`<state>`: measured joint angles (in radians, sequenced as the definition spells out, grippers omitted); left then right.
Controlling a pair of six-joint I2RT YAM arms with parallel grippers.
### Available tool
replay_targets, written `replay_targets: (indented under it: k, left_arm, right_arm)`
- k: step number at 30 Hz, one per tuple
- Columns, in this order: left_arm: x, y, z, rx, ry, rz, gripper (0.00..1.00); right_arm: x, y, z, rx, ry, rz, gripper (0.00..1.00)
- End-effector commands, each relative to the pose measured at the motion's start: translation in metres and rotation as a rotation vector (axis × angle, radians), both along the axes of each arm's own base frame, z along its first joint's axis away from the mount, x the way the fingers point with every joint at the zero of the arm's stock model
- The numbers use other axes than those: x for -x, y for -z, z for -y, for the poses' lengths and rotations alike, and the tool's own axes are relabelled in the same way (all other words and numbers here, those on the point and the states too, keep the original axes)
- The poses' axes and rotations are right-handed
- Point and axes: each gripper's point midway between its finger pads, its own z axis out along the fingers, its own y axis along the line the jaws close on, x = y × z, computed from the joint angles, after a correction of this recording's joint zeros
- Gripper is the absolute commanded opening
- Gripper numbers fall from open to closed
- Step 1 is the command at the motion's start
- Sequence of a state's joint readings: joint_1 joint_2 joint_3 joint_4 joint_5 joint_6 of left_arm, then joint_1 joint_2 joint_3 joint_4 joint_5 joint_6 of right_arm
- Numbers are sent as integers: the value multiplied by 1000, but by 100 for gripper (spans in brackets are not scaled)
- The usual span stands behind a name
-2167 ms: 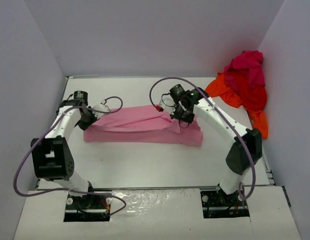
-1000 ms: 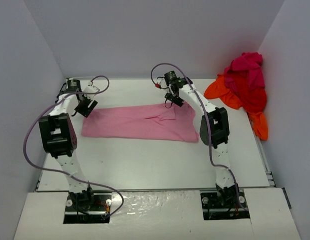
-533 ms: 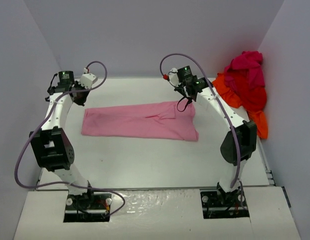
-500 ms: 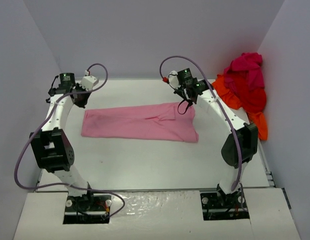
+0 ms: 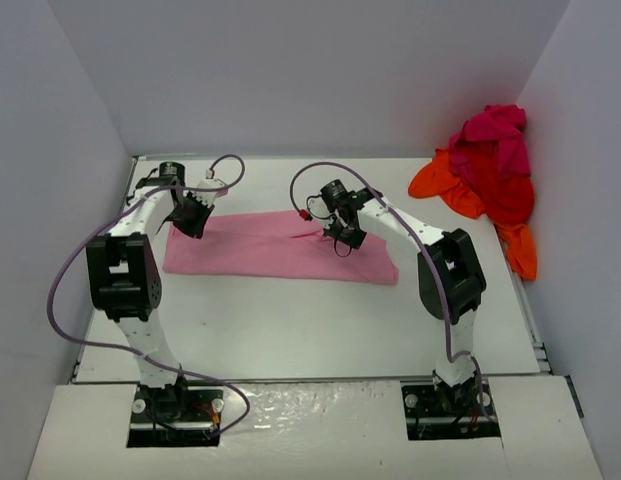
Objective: Fold and stack the t-shirts
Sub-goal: Fold the tshirt
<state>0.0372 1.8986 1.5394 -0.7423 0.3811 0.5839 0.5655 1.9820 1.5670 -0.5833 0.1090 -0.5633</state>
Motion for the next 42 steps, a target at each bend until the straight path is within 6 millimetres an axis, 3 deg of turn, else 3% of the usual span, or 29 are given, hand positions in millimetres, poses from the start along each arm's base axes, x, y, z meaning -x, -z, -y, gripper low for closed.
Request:
replay_targets:
  k: [1, 8, 15, 20, 25, 27, 29, 34, 38, 41, 42]
  left_arm:
    - [-7, -1, -6, -34, 16, -1, 0]
    - [-6, 22, -24, -137, 44, -102, 0]
    - [9, 52, -54, -291, 65, -235, 0]
    - [24, 61, -59, -331, 93, -278, 0]
    - [46, 66, -62, -360, 118, -340, 0]
    - [54, 64, -57, -371, 134, -347, 0]
    - [65, 58, -38, -397, 191, -364, 0]
    - [109, 51, -4, -488, 330, -425, 0]
    - [142, 43, 33, -479, 435, -478, 0]
    - [167, 39, 64, -466, 519, -505, 0]
    - [170, 38, 65, -468, 526, -512, 0]
  right_arm:
    - [4, -1, -2, -17, 15, -8, 0]
    - [20, 27, 16, 97, 0, -91, 0]
    - [23, 71, 59, 266, 20, -197, 0]
    - [-16, 89, 90, 275, 130, -196, 0]
    - [-65, 94, 104, 330, 180, -115, 0]
    - [-85, 94, 106, 351, 196, -73, 0]
    - [-102, 93, 107, 366, 194, -41, 0]
    - [-137, 102, 98, 378, 154, 12, 0]
    - [-153, 116, 99, 404, 145, 51, 0]
    - [-162, 111, 94, 390, 123, 77, 0]
    - [-163, 108, 93, 383, 122, 84, 0]
